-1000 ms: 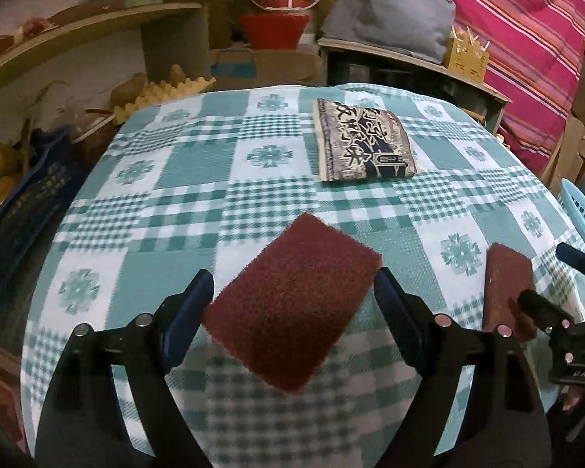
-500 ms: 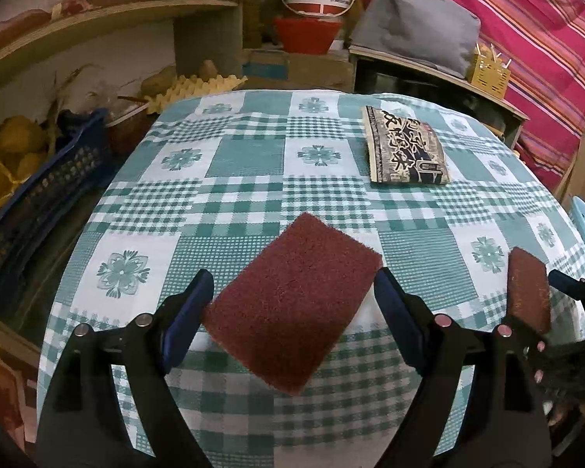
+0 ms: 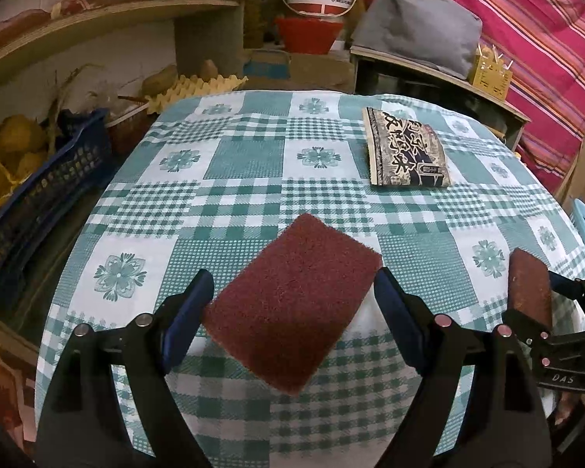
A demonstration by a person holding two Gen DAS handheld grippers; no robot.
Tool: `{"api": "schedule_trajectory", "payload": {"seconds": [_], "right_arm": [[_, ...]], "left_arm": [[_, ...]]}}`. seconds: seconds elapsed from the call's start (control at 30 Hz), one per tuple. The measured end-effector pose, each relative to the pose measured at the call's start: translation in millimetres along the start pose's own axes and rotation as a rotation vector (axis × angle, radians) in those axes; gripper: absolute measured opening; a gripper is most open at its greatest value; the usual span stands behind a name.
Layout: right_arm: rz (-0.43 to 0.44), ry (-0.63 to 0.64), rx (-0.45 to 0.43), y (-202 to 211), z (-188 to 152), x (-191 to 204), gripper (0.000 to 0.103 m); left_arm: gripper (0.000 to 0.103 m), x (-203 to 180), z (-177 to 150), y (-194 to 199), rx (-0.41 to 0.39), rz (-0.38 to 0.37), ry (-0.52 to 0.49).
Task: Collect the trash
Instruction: 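Grasp a maroon scouring pad with the left tool while the right tool grasps another maroon pad, then carry both maroon pads over the blue basket and open both tools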
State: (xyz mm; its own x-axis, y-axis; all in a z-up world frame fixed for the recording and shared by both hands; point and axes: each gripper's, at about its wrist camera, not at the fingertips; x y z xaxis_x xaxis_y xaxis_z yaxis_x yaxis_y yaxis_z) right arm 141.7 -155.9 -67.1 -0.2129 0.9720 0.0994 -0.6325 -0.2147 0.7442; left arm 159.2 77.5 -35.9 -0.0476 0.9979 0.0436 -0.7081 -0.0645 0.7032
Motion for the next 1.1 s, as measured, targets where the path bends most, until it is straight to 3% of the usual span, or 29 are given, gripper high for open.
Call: {"api": "schedule_trajectory", "payload": {"seconds": [0.43,1.1], "right_arm": [[-0.006,-0.088,-0.09,34,18,-56,0.091],[-0.233,-0.153,-0.266,141,29,-218,0.091]], "left_arm": [[0.082,-41,22,16,-0.062,-0.029,-0.013],[0.082,-186,59,38,-0.173,-0.154,-0.14]]}}
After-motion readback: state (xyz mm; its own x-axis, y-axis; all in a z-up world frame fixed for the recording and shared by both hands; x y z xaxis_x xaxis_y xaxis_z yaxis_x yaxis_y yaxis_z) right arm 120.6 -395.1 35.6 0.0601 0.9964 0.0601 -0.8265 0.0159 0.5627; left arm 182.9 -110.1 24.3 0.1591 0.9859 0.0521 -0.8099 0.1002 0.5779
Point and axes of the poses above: each gripper's, at about its wrist camera, not at the fingertips, and y roughly against the way its jaws point, x to its left, z to its top, and after that the axes turned 8 degrees about z, right-handed
